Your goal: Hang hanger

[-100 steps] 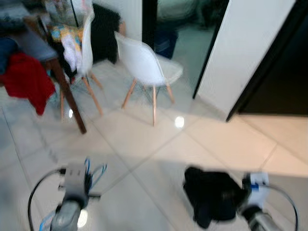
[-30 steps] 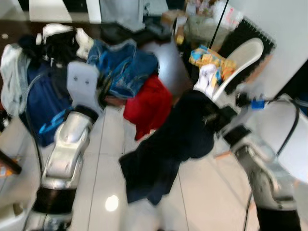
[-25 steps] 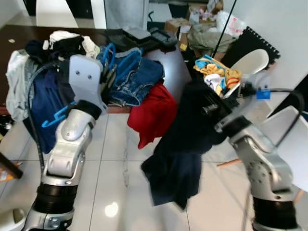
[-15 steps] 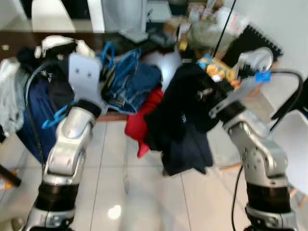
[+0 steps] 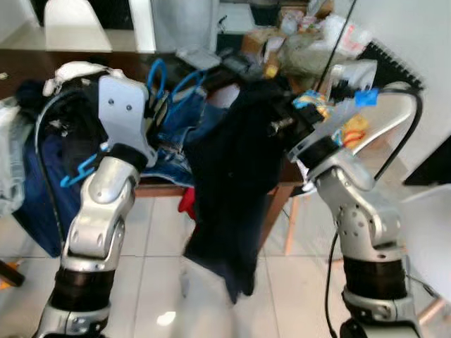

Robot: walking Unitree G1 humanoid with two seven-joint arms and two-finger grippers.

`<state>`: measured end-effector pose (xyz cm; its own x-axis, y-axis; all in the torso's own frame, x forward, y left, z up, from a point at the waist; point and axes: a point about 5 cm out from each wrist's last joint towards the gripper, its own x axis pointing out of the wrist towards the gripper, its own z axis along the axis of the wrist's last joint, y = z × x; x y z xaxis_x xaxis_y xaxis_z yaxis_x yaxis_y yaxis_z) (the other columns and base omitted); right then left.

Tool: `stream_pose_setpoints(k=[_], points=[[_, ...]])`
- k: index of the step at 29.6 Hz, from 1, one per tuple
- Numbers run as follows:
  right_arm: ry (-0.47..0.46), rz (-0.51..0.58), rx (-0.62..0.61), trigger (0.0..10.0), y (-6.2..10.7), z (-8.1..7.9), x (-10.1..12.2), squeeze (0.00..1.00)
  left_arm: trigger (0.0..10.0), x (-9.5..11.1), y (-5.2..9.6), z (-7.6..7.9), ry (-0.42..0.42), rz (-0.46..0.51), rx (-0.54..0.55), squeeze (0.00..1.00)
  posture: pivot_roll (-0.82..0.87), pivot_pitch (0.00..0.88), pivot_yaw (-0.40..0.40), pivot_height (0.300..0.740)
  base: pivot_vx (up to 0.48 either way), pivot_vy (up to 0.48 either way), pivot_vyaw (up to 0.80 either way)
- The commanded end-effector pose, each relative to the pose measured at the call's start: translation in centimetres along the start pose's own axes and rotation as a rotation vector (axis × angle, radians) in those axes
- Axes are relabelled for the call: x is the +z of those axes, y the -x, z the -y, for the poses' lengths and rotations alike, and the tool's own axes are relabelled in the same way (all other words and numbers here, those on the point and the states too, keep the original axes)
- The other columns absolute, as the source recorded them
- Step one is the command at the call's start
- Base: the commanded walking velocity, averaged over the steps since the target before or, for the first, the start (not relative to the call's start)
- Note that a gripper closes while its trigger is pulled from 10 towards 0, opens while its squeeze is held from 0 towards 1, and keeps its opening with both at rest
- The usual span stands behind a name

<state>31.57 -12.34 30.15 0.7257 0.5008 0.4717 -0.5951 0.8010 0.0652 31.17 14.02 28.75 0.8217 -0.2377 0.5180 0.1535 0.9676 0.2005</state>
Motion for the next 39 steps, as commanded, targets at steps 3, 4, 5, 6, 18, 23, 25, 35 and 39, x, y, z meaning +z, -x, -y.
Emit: stream_pose_setpoints(k=[3, 4, 5, 6, 18, 23, 25, 35, 39], points=[[0.004, 0.040, 0.033, 10.0, -0.6, -0.9, 0.7, 0.00, 10.0, 0.0, 0.1, -0.1, -0.008, 0.000, 0.006, 0.00, 0.06, 0.139, -0.068, 0.740, 0.389, 0.000, 0.00], [0.003, 0.042, 0.034, 10.0, -0.6, -0.9, 0.7, 0.00, 10.0, 0.0, 0.1, -0.1, -0.008, 0.000, 0.006, 0.00, 0.06, 0.139, -0.068, 0.740, 0.390, 0.000, 0.00], [0.003, 0.042, 0.034, 10.0, -0.6, -0.9, 0.7, 0.00, 10.0, 0.0, 0.1, -0.1, -0.008, 0.000, 0.006, 0.00, 0.06, 0.139, -0.068, 0.740, 0.390, 0.000, 0.00], [0.003, 0.044, 0.034, 10.0, -0.6, -0.9, 0.8, 0.00, 10.0, 0.0, 0.1, -0.1, -0.007, -0.001, 0.006, 0.00, 0.06, 0.139, -0.068, 0.740, 0.390, 0.000, 0.00], [0.052, 0.077, 0.128, 10.0, -2.4, -1.9, 2.4, 0.00, 10.0, -0.1, 0.1, 0.2, -0.015, 0.001, 0.007, 0.00, 0.06, 0.121, -0.076, 0.740, 0.390, 0.000, 0.00], [0.093, 0.119, 0.146, 10.0, -3.4, -1.6, 4.1, 0.00, 10.0, -0.1, 0.2, 0.3, -0.018, 0.002, 0.008, 0.00, 0.07, 0.118, -0.081, 0.740, 0.392, 0.000, 0.00], [0.105, 0.135, 0.149, 10.0, -3.7, -1.6, 4.7, 0.00, 10.0, -0.2, 0.2, 0.3, -0.018, 0.002, 0.008, 0.00, 0.07, 0.118, -0.081, 0.740, 0.394, 0.000, 0.00], [0.192, 0.350, 0.130, 10.0, -7.2, -1.3, 12.4, 0.00, 10.0, -0.4, 0.3, 0.8, -0.001, -0.004, 0.005, 0.00, 0.07, 0.115, -0.093, 0.740, 0.399, 0.000, 0.00], [0.189, 0.418, 0.101, 10.0, -7.8, -0.9, 14.6, 0.00, 10.0, -0.4, 0.3, 1.0, 0.005, -0.004, 0.001, 0.00, 0.07, 0.116, -0.094, 0.740, 0.412, 0.000, 0.00]])
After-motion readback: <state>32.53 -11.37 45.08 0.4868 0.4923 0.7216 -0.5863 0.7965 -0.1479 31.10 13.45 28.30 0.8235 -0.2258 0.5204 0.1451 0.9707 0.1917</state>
